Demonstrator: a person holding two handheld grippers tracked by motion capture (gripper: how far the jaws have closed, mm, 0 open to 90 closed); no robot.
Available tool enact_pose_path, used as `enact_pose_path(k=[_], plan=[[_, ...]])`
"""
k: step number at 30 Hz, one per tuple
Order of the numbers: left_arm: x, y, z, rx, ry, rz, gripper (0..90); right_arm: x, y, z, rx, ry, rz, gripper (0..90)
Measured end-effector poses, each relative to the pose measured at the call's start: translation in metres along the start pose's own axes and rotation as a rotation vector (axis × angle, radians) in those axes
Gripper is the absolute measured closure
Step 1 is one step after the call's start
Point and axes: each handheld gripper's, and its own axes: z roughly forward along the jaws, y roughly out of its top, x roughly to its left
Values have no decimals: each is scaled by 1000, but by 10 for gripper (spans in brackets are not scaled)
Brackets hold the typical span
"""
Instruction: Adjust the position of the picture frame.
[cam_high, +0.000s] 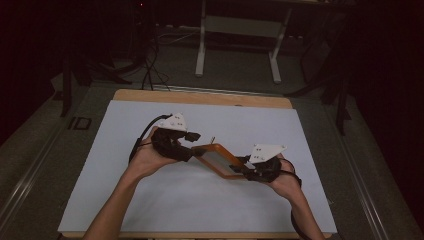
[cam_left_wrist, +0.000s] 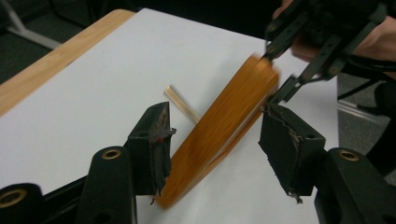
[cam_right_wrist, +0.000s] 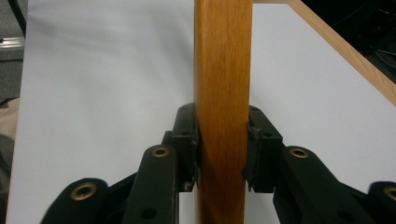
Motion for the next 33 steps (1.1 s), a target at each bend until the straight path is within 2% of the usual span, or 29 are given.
enact_pose_path(k=[4,11,33], plan=[[4,-17,3,-18,12,-42,424,-1,-3,-2,-9,1,13,692],[8,-38,23,-4,4,-101,398,-3,-10,-6,-15,-5,31,692],[8,-48,70,-11,-19,-113,402,-6,-28,-16,-22,-52,61,687]])
